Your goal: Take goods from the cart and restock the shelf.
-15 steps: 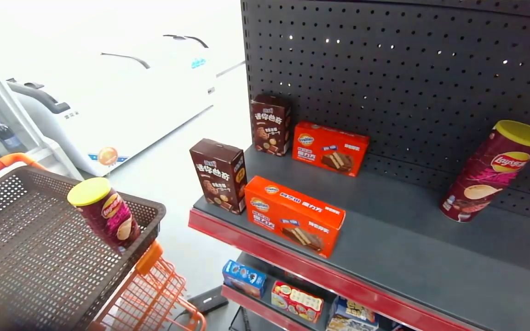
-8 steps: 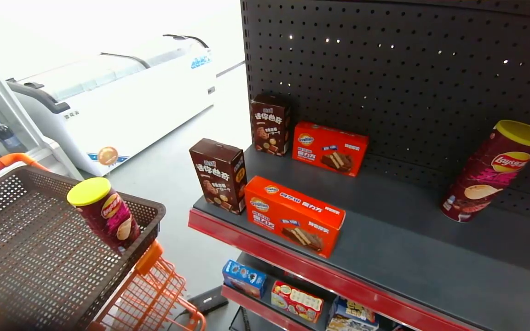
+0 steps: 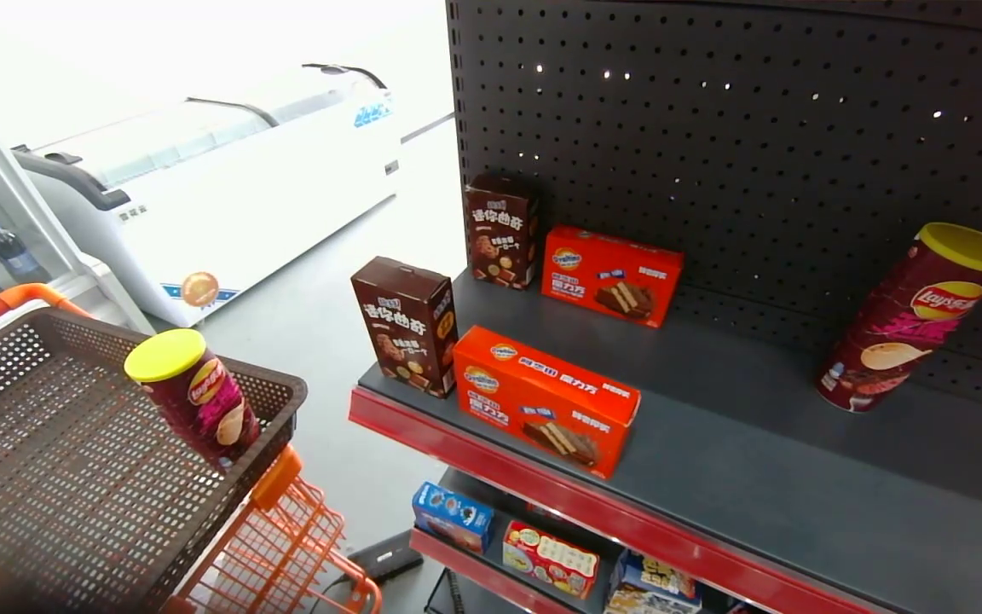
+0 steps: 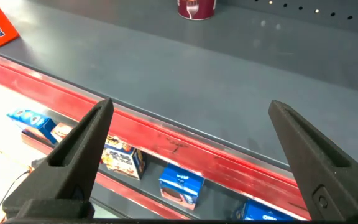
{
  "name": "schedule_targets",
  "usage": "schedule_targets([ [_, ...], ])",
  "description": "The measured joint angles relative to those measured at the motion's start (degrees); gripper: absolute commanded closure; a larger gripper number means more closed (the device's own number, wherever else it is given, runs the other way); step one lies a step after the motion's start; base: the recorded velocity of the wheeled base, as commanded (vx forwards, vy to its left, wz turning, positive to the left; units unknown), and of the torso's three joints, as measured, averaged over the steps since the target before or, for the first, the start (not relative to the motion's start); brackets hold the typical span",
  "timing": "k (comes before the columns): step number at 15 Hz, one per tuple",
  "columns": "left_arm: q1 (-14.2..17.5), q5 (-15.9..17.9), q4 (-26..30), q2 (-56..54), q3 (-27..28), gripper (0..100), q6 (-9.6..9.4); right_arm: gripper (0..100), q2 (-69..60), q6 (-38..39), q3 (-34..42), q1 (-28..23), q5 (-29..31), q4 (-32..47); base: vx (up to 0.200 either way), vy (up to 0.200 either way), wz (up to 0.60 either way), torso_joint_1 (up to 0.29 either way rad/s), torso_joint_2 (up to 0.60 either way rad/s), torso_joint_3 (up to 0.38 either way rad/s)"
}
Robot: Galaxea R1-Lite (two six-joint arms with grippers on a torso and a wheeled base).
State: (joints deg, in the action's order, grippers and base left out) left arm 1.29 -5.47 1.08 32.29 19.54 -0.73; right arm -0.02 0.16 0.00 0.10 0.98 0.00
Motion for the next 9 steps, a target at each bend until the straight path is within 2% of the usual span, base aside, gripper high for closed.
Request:
schedule_targets([
  [2,2.39,0.2,-5.46,9.4,0.0,0,0.78,0,0.0,0.02,0.0,0.0,0.0,0.0,0.0,0.0,0.0,0.0,0.0,0.0],
  [3,3.39,0.48,-10.25,14.46,-0.48,0,0.87,0,0.0,0.02,0.0,0.0,0.0,0.0,0.0,0.0,0.0,0.0,0.0,0.0],
  [9,5.62,1.07,-45.67,42.13,-4.24,0,0.22,0,0.0,0.0,0.0,-0.07,0.0,0.0,0.0,0.0,0.0,0.0,0.0,0.0],
])
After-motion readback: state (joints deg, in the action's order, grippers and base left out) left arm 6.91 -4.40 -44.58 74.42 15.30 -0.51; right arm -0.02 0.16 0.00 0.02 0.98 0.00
